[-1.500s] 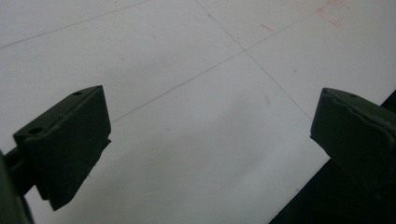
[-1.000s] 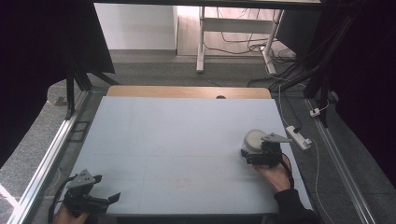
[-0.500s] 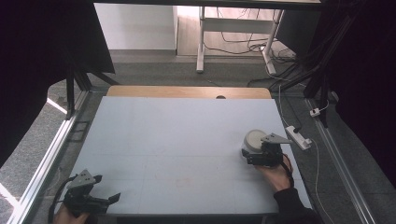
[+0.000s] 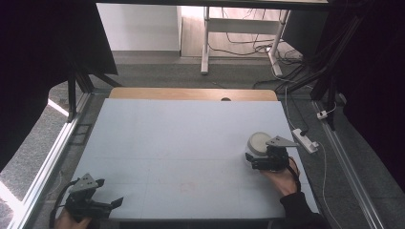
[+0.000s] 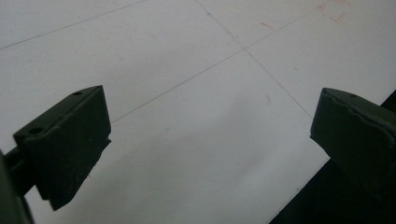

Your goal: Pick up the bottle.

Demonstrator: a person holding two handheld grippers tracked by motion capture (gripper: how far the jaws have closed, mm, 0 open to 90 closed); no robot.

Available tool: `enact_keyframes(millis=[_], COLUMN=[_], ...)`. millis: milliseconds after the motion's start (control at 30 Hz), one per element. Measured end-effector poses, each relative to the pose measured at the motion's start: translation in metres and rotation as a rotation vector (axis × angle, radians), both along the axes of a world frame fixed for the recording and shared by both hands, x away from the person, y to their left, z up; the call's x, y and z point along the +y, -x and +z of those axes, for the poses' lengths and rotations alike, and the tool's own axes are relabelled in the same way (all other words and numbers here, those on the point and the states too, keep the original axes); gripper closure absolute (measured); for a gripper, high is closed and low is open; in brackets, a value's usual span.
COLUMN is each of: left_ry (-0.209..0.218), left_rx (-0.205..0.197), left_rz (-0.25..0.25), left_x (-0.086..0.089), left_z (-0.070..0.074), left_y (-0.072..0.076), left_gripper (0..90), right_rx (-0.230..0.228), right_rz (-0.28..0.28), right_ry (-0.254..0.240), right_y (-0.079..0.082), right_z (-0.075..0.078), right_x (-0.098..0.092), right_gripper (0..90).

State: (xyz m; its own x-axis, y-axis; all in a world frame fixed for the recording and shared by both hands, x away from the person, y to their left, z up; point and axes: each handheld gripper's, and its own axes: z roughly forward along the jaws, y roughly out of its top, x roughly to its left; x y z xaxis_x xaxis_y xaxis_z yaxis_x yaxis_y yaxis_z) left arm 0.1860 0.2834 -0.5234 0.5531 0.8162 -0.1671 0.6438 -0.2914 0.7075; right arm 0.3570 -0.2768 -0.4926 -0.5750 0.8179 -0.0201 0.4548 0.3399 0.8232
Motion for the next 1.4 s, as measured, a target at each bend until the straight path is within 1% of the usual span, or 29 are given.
enact_keyframes(millis=[100, 133, 233, 267, 300, 333, 400, 433, 467, 567, 600, 667, 733, 767, 867, 967, 1000, 1033, 1067, 1100, 1133, 1167, 1200, 1267, 1300, 1333, 1400], left_ry=[-0.001, -0.001, 0.001, 0.001, 0.001, 0.001, 0.002, 0.001, 0.001, 0.002, 0.001, 0.001, 0.003, 0.003, 0.003, 0.003, 0.003, 0.003, 0.003, 0.003, 0.003, 0.003, 0.002, 0.002, 0.002, 0.002, 0.002], left_rx=[0.001, 0.001, 0.003, 0.002, 0.002, 0.003, 0.003, 0.003, 0.003, 0.003, 0.003, 0.003, 0.003, 0.003, 0.003, 0.004, 0.004, 0.004, 0.004, 0.004, 0.005, 0.005, 0.005, 0.005, 0.005, 0.006, 0.006], left_rz=[0.000, 0.000, 0.001, 0.001, 0.001, 0.001, 0.001, 0.002, 0.002, 0.001, 0.002, 0.001, 0.001, 0.001, 0.001, 0.001, 0.001, 0.001, 0.001, 0.001, 0.001, 0.001, 0.001, 0.001, 0.001, 0.000, 0.000], left_x=[0.000, 0.000, 0.000, 0.000, 0.000, 0.000, 0.000, 0.000, 0.000, 0.000, 0.000, 0.000, 0.000, 0.000, 0.000, 0.000, 0.000, 0.001, 0.001, 0.001, 0.001, 0.000, 0.000, 0.000, 0.000, 0.000, 0.000], left_z=[0.000, 0.000, 0.000, 0.000, 0.000, 0.000, 0.000, 0.000, 0.000, 0.000, 0.000, 0.000, 0.000, 0.000, 0.000, 0.000, 0.000, 0.000, 0.000, 0.000, 0.000, 0.000, 0.000, 0.000, 0.000, 0.000, 0.000], left_y=[0.000, 0.000, 0.000, 0.000, 0.000, 0.000, 0.000, 0.000, 0.000, 0.000, 0.000, 0.000, 0.000, 0.000, 0.000, -0.001, -0.001, -0.001, -0.001, -0.001, -0.001, -0.001, -0.001, -0.001, -0.001, -0.001, -0.001], left_gripper=[0.0, 0.0, 0.0, 0.0, 0.0, 0.0, 0.0, 0.0, 0.0, 0.0, 0.0, 0.0, 0.0, 0.0, 0.0, 0.0, 0.0, 0.0, 0.0, 0.0, 0.0, 0.0, 0.0, 0.0, 0.0, 0.0, 0.0], right_rx=[-0.007, -0.007, 0.000, 0.007, 0.007, 0.010, 0.010, 0.009, 0.009, 0.007, 0.003, 0.003, 0.001, 0.001, -0.001, 0.003, 0.016, 0.016, 0.030, 0.030, 0.030, 0.030, 0.028, 0.029, 0.030, 0.030, 0.028], right_rz=[0.023, 0.023, 0.049, 0.066, 0.066, 0.087, 0.098, 0.118, 0.118, 0.145, 0.165, 0.174, 0.204, 0.204, 0.236, 0.264, 0.282, 0.282, 0.297, 0.297, 0.310, 0.310, 0.322, 0.329, 0.341, 0.341, 0.357], right_ry=[-0.014, -0.014, -0.026, -0.027, -0.027, -0.026, -0.024, -0.023, -0.023, -0.016, -0.014, -0.013, -0.010, -0.010, -0.006, -0.007, -0.022, -0.022, -0.045, -0.045, -0.039, -0.039, -0.032, -0.032, -0.030, -0.030, -0.026], right_y=[0.002, 0.002, 0.003, 0.004, 0.004, 0.004, 0.005, 0.006, 0.006, 0.008, 0.009, 0.009, 0.010, 0.010, 0.011, 0.012, 0.012, 0.012, 0.011, 0.011, 0.011, 0.011, 0.011, 0.011, 0.011, 0.011, 0.011], right_z=[0.005, 0.005, 0.009, 0.011, 0.011, 0.013, 0.014, 0.015, 0.015, 0.018, 0.020, 0.020, 0.023, 0.023, 0.024, 0.024, 0.024, 0.024, 0.024, 0.024, 0.024, 0.024, 0.024, 0.024, 0.024, 0.024, 0.025], right_x=[0.003, 0.003, 0.008, 0.013, 0.013, 0.019, 0.022, 0.030, 0.030, 0.040, 0.048, 0.051, 0.062, 0.062, 0.072, 0.082, 0.088, 0.088, 0.092, 0.092, 0.098, 0.098, 0.104, 0.107, 0.112, 0.112, 0.121], right_gripper=[6.5, 6.5, 6.5, 6.5, 6.5, 6.5, 6.5, 6.5, 6.5, 6.5, 6.5, 6.5, 6.5, 6.5, 6.5, 6.5, 6.5, 6.5, 6.5, 6.5, 6.5, 6.5, 6.5, 6.5, 6.5, 6.5, 6.5])
